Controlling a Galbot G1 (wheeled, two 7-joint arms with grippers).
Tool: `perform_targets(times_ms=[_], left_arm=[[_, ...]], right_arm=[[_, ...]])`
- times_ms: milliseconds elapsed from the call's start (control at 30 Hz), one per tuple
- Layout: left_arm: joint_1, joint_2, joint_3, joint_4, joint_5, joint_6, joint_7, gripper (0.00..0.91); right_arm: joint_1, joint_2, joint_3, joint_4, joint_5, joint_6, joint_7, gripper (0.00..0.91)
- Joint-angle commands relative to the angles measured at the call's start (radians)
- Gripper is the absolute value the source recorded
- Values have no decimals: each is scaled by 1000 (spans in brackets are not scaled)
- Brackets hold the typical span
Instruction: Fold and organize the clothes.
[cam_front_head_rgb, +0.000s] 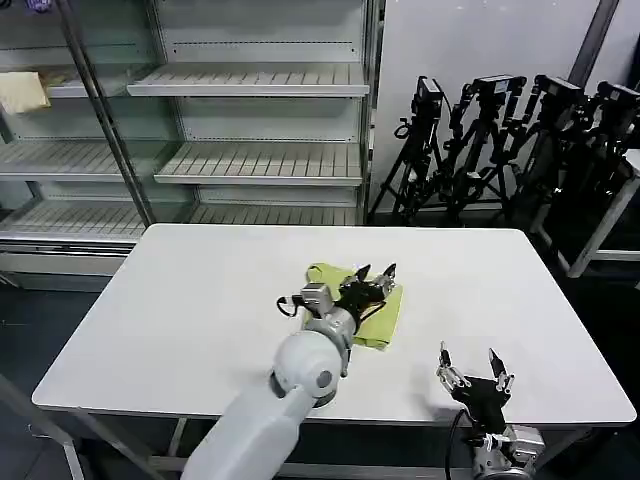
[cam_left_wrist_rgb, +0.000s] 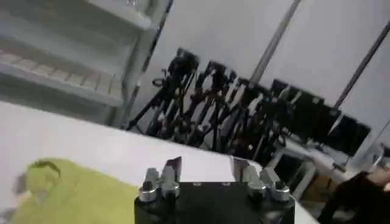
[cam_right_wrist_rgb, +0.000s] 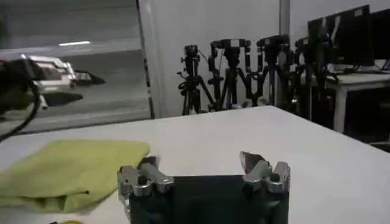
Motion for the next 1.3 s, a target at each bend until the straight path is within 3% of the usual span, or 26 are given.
perform_targets(times_ms=[33,67,200,300,400,500,567,700,933,1100,1300], left_arm=[[230,198,-246,-310,45,-17,43,907],[273,224,-285,-335,92,-20,51,907],[437,272,-405,-396,134,-24,72,907],[560,267,-470,-444,188,-36,80,907],[628,246,-508,-481,207,-35,79,907],[665,230,-536,-477,301,-37,76,907],[698,227,-560,-489,315,-30,73,907],[784,245,-580,-515,454,20,131,907],[791,315,-500,-520,868,58,343,907],[671,347,-392,-442,926,90,410,907],[510,310,-219,-331,997,121,440,907]], right_arm=[[80,-34,-22,15,156,-70,22,907],[119,-41,-29,13,249,-111,45,907],[196,-53,-43,-6,410,-181,92,907],[273,-56,-50,-39,567,-227,170,907],[326,-56,-69,-69,650,-247,218,907],[356,-57,-101,-85,618,-246,225,907],[372,-64,-150,-98,479,-235,207,907],[376,-78,-220,-94,315,-201,172,907],[322,-89,-211,-40,246,-185,147,907],[255,-100,-171,-8,196,-183,123,907],[198,-132,-97,22,150,-168,95,907]])
